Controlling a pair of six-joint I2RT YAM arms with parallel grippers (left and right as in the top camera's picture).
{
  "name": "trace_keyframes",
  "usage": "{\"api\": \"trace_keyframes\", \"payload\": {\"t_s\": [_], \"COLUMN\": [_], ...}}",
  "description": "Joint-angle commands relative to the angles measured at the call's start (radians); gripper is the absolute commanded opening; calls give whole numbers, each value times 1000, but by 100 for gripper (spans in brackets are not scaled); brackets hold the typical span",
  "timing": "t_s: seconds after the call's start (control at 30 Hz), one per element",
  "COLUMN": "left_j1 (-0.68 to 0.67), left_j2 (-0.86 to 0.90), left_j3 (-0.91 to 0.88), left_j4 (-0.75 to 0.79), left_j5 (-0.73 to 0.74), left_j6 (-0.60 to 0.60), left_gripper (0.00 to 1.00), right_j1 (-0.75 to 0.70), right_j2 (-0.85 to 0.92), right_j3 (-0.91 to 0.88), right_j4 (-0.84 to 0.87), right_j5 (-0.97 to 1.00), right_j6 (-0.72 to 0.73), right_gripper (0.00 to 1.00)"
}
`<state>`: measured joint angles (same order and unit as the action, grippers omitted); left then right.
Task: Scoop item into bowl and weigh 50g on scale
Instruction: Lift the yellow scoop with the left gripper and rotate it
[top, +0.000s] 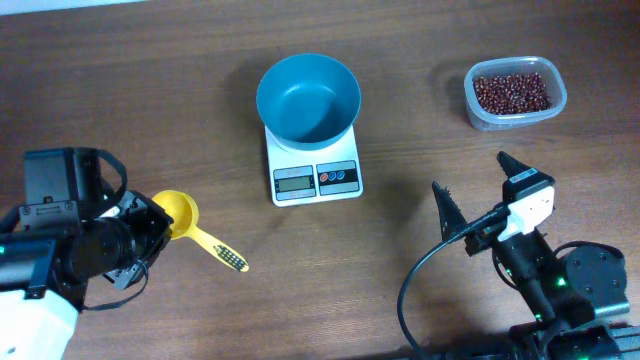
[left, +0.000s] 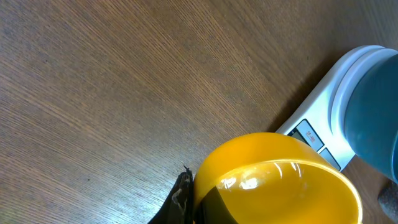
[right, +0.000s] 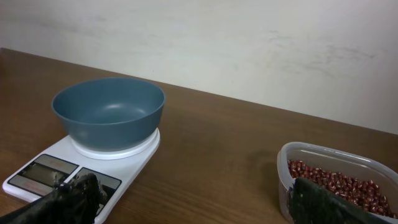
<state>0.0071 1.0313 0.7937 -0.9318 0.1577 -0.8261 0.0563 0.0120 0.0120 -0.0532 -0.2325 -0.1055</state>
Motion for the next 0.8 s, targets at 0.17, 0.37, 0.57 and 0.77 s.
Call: {"api": "trace_keyframes", "payload": {"t_s": [0.17,0.37,0.57,0.77], "left_j1": [1,1,1,1], "left_j2": [-11,-11,-11,-11], "left_j3": [-3,-3,-3,-3], "left_j4": [-9,-21,-21,-37], "left_j5": [5,5,17,107], "left_j6": [16,16,11,-105], "left_gripper": [0,0,0,0], "right_j1": [8,8,8,8], "right_j2": [-6,-6,-6,-6], "right_j3": [-6,-6,-6,-6], "right_j4": [-3,-3,-3,-3], "right_j5": [-2,-2,-2,-2], "right_j6": [1,1,1,1], "right_gripper": [99,99,99,99]}}
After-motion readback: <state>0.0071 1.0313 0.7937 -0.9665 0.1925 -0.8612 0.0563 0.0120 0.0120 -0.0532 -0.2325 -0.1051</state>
